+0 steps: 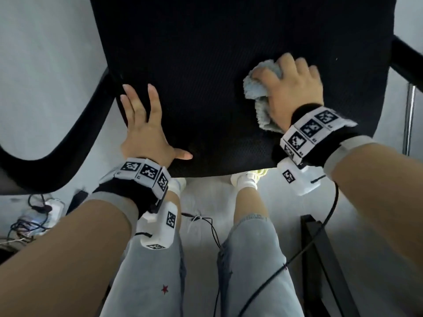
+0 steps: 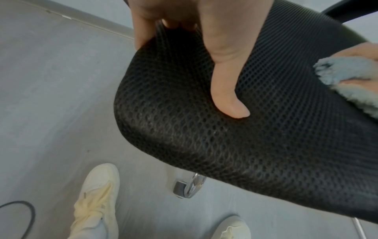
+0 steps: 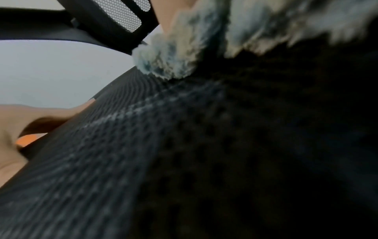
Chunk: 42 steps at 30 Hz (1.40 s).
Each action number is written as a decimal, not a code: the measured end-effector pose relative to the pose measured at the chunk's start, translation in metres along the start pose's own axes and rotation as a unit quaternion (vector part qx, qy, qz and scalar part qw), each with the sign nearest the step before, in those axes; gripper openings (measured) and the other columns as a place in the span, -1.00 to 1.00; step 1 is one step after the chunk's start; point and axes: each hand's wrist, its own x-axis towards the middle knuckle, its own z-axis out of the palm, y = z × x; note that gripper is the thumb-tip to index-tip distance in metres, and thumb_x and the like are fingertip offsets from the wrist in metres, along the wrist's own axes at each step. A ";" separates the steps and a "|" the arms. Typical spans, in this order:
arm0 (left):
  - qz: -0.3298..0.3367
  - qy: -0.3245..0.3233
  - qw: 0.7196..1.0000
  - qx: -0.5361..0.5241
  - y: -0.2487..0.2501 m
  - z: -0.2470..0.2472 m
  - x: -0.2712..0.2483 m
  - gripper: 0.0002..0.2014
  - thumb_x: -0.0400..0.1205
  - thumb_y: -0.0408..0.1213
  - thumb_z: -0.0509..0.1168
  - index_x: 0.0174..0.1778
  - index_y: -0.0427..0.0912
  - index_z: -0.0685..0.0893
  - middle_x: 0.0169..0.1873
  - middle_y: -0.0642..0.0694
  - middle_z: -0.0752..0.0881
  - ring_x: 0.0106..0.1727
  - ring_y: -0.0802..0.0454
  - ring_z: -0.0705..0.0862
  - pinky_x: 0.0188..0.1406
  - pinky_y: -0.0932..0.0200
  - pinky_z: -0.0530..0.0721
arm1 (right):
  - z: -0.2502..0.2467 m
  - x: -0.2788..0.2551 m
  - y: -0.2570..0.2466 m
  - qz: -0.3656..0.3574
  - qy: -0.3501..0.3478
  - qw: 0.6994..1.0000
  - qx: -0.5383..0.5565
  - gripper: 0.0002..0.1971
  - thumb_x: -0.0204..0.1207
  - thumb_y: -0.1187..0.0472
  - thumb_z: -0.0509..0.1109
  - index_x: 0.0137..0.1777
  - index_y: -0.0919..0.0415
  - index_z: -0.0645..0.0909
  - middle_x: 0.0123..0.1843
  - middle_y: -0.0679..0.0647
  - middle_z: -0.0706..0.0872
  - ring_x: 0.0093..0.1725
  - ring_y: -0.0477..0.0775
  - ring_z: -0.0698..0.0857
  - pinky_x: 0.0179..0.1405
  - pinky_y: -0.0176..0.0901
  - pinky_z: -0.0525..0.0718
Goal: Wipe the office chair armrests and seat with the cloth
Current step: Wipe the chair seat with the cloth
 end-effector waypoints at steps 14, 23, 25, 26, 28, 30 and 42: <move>0.057 -0.037 0.996 -0.049 0.036 -0.011 0.021 0.35 0.23 -0.02 0.60 0.56 0.03 -0.42 0.55 -0.26 -0.49 0.60 -0.14 -0.42 0.51 0.09 0.16 | 0.016 -0.031 -0.094 0.100 0.001 0.978 0.184 -0.45 0.45 0.05 0.37 0.43 0.17 0.40 0.21 0.34 0.53 0.03 0.38 0.60 -0.20 0.10 0.61; 0.064 -0.048 0.997 -0.023 0.035 -0.010 0.018 0.46 0.11 -0.08 0.65 0.55 -0.02 -0.46 0.53 -0.31 -0.51 0.59 -0.21 -0.44 0.56 0.00 -0.07 | 0.003 -0.025 0.052 0.246 0.122 0.953 0.131 -0.61 0.52 0.18 0.23 0.35 0.19 0.41 0.31 0.34 0.46 0.20 0.38 0.52 0.06 0.18 0.53; 0.062 -0.034 0.997 -0.023 0.037 -0.007 0.017 0.45 0.11 -0.07 0.65 0.55 -0.02 -0.45 0.54 -0.31 -0.49 0.60 -0.20 -0.42 0.55 0.03 0.00 | -0.003 -0.024 0.063 0.327 0.128 0.923 0.158 -0.57 0.52 0.13 0.23 0.38 0.21 0.38 0.37 0.30 0.41 0.28 0.35 0.48 0.15 0.16 0.48; 0.059 -0.028 0.998 -0.022 0.038 -0.005 0.016 0.45 0.11 -0.07 0.65 0.55 -0.01 -0.44 0.54 -0.31 -0.49 0.60 -0.20 -0.42 0.54 0.04 0.04 | -0.003 -0.020 0.050 0.346 0.111 0.918 0.159 -0.55 0.52 0.12 0.23 0.40 0.21 0.36 0.39 0.29 0.40 0.30 0.34 0.47 0.17 0.17 0.47; 0.056 -0.023 0.998 -0.026 0.040 -0.004 0.016 0.45 0.11 -0.10 0.65 0.55 0.00 -0.44 0.54 -0.31 -0.49 0.60 -0.19 -0.42 0.51 0.08 0.09 | 0.004 -0.017 0.001 0.311 0.049 0.938 0.144 -0.57 0.58 0.14 0.21 0.42 0.21 0.32 0.41 0.27 0.39 0.31 0.32 0.46 0.17 0.16 0.47; 0.059 -0.017 0.998 -0.033 0.037 -0.004 0.015 0.40 0.17 -0.13 0.64 0.56 0.01 -0.42 0.54 -0.30 -0.49 0.60 -0.18 -0.42 0.48 0.17 0.08 | 0.017 -0.026 -0.065 0.160 -0.010 0.976 0.144 -0.60 0.61 0.16 0.18 0.43 0.21 0.32 0.41 0.25 0.41 0.31 0.30 0.47 0.13 0.13 0.48; 0.051 -0.014 0.998 -0.015 0.041 -0.003 0.013 0.46 0.09 -0.10 0.66 0.56 -0.03 -0.42 0.54 -0.32 -0.48 0.60 -0.21 -0.42 0.53 0.06 -0.06 | -0.003 -0.041 0.055 0.251 0.069 0.957 0.125 -0.58 0.49 0.31 0.22 0.37 0.18 0.38 0.36 0.32 0.40 0.26 0.39 0.45 0.15 0.22 0.48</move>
